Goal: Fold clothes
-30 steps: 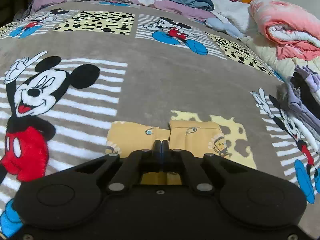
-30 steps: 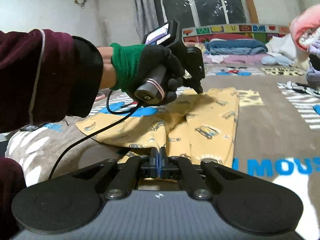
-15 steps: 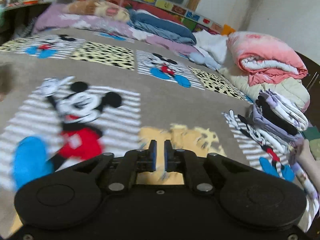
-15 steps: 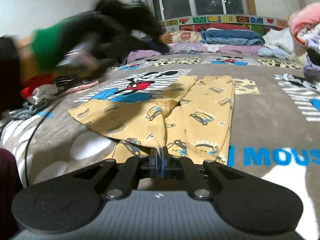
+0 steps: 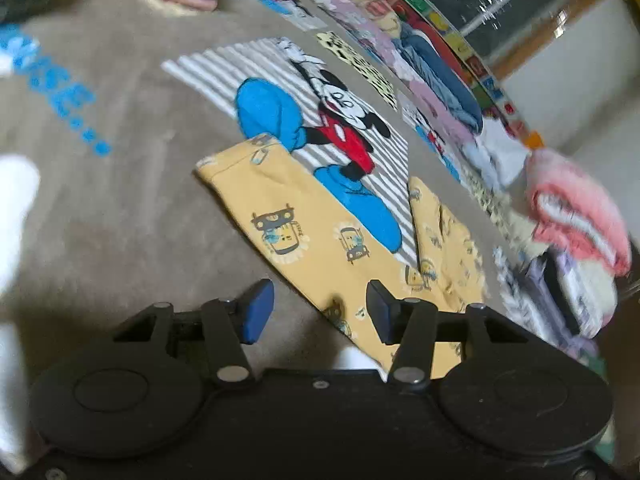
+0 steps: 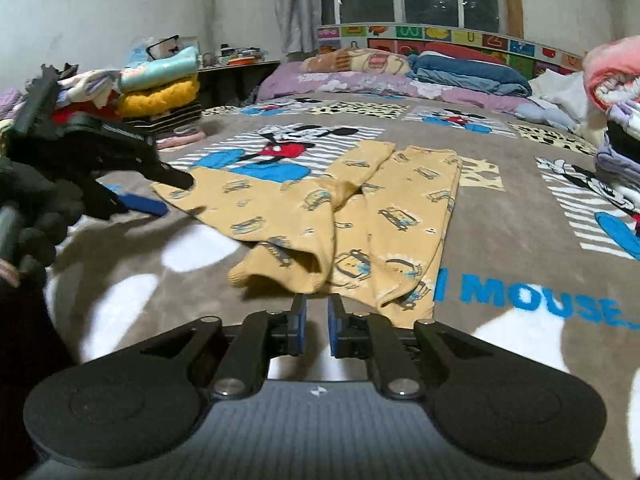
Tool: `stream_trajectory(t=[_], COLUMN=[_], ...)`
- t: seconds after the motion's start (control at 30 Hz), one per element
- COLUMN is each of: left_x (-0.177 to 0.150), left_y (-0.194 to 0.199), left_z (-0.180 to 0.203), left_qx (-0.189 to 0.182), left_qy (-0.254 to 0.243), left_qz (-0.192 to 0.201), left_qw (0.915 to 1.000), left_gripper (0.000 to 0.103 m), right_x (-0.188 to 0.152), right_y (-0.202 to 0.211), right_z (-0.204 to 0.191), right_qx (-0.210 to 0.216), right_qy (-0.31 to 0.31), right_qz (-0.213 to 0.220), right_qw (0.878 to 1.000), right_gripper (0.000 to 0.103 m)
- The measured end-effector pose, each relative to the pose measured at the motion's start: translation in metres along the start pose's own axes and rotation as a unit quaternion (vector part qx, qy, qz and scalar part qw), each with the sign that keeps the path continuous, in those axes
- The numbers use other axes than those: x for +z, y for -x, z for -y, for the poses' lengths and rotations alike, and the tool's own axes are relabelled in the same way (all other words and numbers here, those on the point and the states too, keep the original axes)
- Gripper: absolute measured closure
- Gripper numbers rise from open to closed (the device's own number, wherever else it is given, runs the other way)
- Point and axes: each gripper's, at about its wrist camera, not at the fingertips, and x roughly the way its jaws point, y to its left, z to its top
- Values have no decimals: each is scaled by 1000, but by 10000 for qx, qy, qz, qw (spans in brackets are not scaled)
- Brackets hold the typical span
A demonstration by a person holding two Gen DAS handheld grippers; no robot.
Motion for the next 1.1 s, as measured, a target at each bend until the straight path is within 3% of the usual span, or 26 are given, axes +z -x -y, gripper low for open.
stream_trajectory(t=[0.23, 0.33, 0.37, 0.43, 0.5, 0.57, 0.67, 0.83, 0.93, 1.03, 1.07, 1.1], left_x=[12, 16, 18, 25, 29, 31, 34, 22, 5, -4, -7, -10], left_y=[-10, -14, -17, -24, -28, -19, -2, 8, -3, -5, -6, -6], left_z=[-14, -19, -18, -16, -16, -10, 30, 127, 188, 199, 202, 205], left_qx=[7, 39, 123, 278, 247, 70, -295, -907, -1278, -1410, -1448, -1487], left_qy=[496, 480, 371, 183, 201, 89, -588, -1810, -2353, -2515, -2563, -2609], left_qz=[504, 674, 736, 838, 833, 935, 1107, 1031, 767, 623, 578, 533], left_qw=[9975, 9966, 9965, 9959, 9960, 9956, 9917, 9738, 9604, 9555, 9539, 9523], left_gripper=[55, 58, 62, 89, 101, 101, 101, 102, 102, 101, 97, 75], right_x=[4, 7, 8, 9, 10, 10, 9, 9, 6, -5, -11, -16], right_y=[14, 19, 21, 22, 21, 18, 17, 12, 8, 2, -2, -5], right_z=[0, 6, 9, 15, 22, 29, 42, 73, 94, 117, 124, 131], right_qx=[-92, -127, -121, -134, -159, -167, -118, 155, 399, 616, 670, 727], right_qy=[-25, -12, -36, -96, -186, -263, -489, -1286, -1986, -2782, -3076, -3361], right_qz=[204, 277, 324, 416, 501, 544, 646, 832, 896, 808, 742, 680], right_qw=[9997, 9995, 9994, 9990, 9984, 9980, 9966, 9881, 9752, 9551, 9462, 9366], right_gripper=[77, 74, 72, 68, 68, 68, 68, 68, 68, 67, 66, 65])
